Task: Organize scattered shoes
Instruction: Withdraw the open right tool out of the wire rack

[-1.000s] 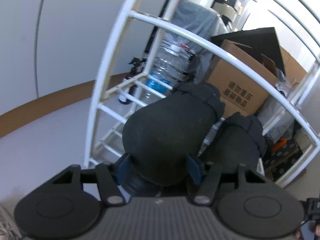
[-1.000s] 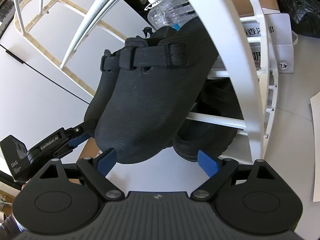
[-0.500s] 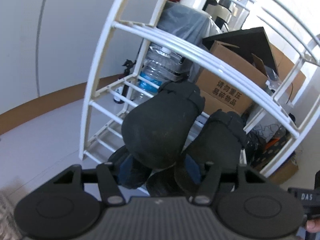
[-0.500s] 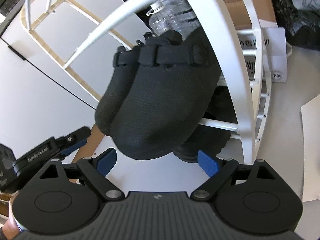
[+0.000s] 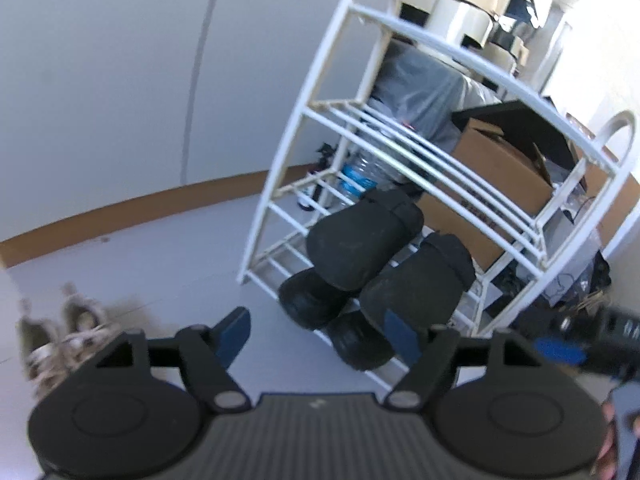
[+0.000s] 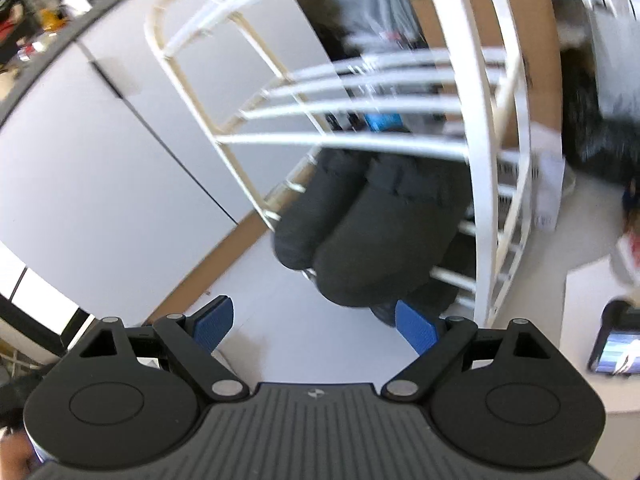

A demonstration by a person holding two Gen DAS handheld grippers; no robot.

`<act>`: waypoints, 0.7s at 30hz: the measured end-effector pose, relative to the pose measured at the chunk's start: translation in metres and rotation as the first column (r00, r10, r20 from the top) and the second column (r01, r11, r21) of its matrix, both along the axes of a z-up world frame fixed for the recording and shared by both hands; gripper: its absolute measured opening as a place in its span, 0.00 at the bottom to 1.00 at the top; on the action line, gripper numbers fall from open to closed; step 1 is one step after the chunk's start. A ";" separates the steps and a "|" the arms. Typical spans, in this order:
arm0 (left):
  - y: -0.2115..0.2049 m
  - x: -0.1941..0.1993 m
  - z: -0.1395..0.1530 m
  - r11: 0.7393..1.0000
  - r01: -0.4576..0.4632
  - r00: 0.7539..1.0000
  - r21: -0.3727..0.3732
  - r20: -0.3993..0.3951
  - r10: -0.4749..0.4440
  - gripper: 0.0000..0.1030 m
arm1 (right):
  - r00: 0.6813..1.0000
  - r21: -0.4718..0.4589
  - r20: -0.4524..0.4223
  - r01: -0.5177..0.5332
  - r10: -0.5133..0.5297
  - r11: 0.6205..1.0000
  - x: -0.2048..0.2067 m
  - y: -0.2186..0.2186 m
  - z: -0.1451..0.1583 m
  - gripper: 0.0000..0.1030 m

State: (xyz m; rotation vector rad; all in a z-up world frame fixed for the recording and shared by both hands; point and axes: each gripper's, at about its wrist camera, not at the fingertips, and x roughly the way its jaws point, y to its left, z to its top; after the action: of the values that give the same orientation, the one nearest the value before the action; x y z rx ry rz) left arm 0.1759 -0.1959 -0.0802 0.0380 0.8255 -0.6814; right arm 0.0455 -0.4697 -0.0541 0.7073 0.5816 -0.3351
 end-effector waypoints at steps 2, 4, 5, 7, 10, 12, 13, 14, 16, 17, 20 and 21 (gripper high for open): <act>0.012 -0.015 0.015 1.000 -0.029 0.999 0.003 0.014 0.029 0.81 | 1.000 -0.019 0.015 -0.027 0.027 0.999 -0.006 0.010 0.023 0.89; 0.029 -0.035 0.035 0.997 -0.074 0.997 0.010 0.031 0.074 0.82 | 0.998 -0.023 0.026 -0.054 0.054 0.998 -0.012 0.020 0.046 0.89; 0.034 -0.042 0.042 0.996 -0.089 0.995 0.014 0.036 0.089 0.84 | 0.997 -0.031 0.031 -0.068 0.069 0.997 -0.015 0.028 0.063 0.89; 0.044 -0.052 0.052 0.993 -0.114 0.993 0.019 0.044 0.113 0.92 | 0.996 -0.044 0.037 -0.084 0.086 0.996 -0.022 0.041 0.085 0.89; 0.067 -0.070 0.070 0.986 -0.164 0.984 0.024 0.076 0.161 0.92 | 0.993 -0.058 0.045 -0.105 0.107 0.993 -0.026 0.058 0.103 0.89; 0.082 -0.080 0.078 0.976 -0.211 0.975 0.052 0.074 0.207 0.93 | 0.992 -0.080 0.046 -0.113 0.117 0.990 -0.028 0.071 0.106 0.89; 0.089 -0.084 0.081 0.969 -0.240 0.969 0.067 0.072 0.235 0.95 | 0.991 -0.093 0.047 -0.118 0.123 0.989 -0.029 0.078 0.108 0.90; 0.098 -0.088 0.083 0.961 -0.266 0.963 0.069 0.072 0.261 0.98 | 0.991 -0.105 0.048 -0.123 0.129 0.987 -0.030 0.086 0.109 0.92; 0.113 -0.095 0.083 0.957 -0.286 0.957 0.056 0.074 0.282 0.99 | 0.989 -0.130 0.049 -0.133 0.140 0.982 -0.032 0.101 0.112 0.92; 0.120 -0.098 0.082 0.955 -0.293 0.955 0.055 0.073 0.289 0.99 | 0.988 -0.135 0.047 -0.137 0.144 0.981 -0.035 0.105 0.114 0.92; 0.145 -0.101 0.078 0.946 -0.321 0.946 0.044 0.046 0.319 0.99 | 0.982 -0.158 0.009 -0.185 0.189 0.970 -0.029 0.128 0.100 0.92; 0.156 -0.102 0.077 0.942 -0.334 0.942 0.025 0.036 0.333 0.99 | 0.978 -0.161 0.002 -0.206 0.209 0.965 -0.027 0.134 0.096 0.92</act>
State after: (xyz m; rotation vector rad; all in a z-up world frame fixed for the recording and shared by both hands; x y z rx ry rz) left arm 0.0740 -0.0402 -0.0034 -0.0633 0.7883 -0.3466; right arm 0.0189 -0.3352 0.0424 0.4892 0.5984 -0.1769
